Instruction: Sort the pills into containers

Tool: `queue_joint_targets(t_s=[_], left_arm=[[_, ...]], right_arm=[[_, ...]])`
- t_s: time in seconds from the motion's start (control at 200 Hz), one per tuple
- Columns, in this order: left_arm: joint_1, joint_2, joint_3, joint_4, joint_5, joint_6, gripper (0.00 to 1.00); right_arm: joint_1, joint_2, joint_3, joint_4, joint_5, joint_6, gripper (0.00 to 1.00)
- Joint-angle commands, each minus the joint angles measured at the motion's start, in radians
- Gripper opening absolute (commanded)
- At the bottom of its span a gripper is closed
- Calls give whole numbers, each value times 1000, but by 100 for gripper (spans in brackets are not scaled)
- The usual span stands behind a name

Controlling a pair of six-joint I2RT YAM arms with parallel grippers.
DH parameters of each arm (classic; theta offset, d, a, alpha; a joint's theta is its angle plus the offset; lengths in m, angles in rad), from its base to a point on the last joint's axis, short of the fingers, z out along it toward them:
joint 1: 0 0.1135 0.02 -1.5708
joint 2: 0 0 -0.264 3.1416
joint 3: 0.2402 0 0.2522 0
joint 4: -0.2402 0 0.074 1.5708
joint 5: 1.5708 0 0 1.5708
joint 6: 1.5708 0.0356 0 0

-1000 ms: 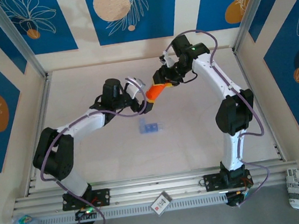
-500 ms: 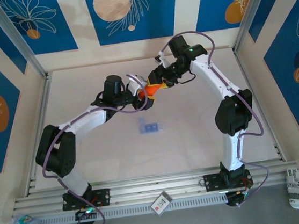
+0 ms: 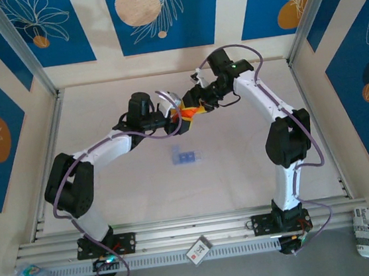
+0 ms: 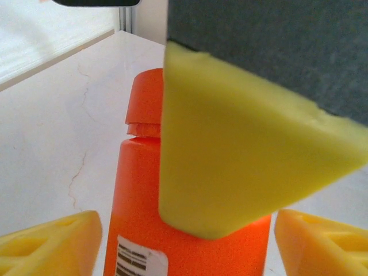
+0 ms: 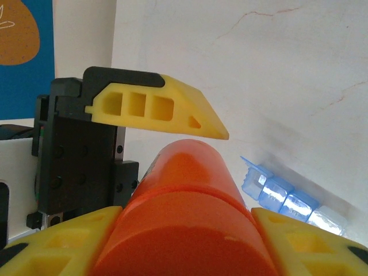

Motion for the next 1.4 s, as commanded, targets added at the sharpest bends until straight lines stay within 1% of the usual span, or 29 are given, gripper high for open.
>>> queue_joint_targets(t_s=[0.0, 0.085, 0.17, 0.36, 0.475, 0.6, 0.755, 0.875, 1.06, 1.26, 1.396], left_arm=[[9, 22, -6, 4, 30, -2, 83], [8, 32, -7, -3, 27, 1, 86], [8, 41, -8, -5, 26, 1, 86], [8, 45, -3, 6, 30, -7, 79], [8, 41, -2, 23, 27, -19, 78], [8, 30, -8, 41, 19, -30, 80], [8, 10, -19, 59, 1, -30, 85], [8, 0, -22, 58, 0, -25, 86], [8, 12, -13, 55, 15, -33, 79], [7, 23, -16, 58, 24, -39, 75], [8, 26, -16, 59, 31, -43, 70]], right_arm=[[-3, -56, -4, 9, -53, 13, 31], [-6, -60, 1, 5, -56, 13, 31], [-7, -64, 5, 3, -61, 14, 31], [-5, -68, -1, 5, -63, 15, 31], [-4, -67, -7, 6, -63, 14, 31], [1, -64, -16, 11, -61, 13, 31], [3, -63, -37, 17, -51, 11, 31], [2, -63, -50, 23, -51, 15, 31], [10, -61, -48, 26, -53, 17, 31], [15, -59, -45, 23, -53, 18, 30], [20, -55, -48, 25, -53, 18, 31]])
